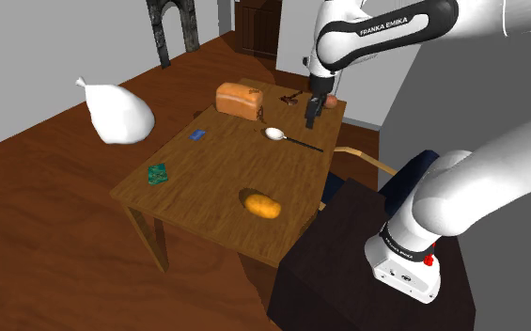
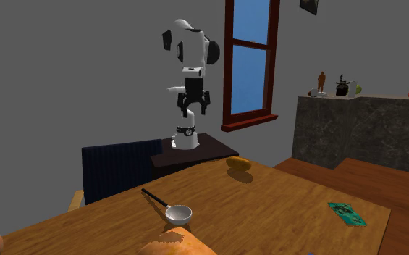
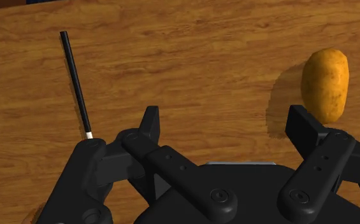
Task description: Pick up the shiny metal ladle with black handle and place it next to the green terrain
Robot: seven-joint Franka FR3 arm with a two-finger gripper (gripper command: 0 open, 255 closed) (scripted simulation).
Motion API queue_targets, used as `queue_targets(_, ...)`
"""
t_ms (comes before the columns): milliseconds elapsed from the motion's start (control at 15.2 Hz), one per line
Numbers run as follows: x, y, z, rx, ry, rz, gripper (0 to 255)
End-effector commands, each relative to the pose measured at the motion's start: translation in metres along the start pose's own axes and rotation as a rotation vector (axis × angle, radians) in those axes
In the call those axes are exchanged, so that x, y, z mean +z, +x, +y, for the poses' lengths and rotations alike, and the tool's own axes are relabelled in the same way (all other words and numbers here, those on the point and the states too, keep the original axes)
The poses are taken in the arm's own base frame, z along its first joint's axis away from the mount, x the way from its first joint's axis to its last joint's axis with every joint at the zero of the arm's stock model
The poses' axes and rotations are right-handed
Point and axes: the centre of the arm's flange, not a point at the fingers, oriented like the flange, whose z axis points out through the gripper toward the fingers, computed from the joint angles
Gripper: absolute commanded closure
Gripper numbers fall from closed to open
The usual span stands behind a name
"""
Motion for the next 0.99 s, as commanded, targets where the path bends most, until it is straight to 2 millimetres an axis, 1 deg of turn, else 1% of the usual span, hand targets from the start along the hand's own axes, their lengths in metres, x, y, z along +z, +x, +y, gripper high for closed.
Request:
queue_targets(0, 0.017, 0.011, 0.016, -0.007, -0.011, -0.004, 0)
queue_targets(924, 0.143, 0.080, 0.125, -0.049, -0.077, -0.039, 0)
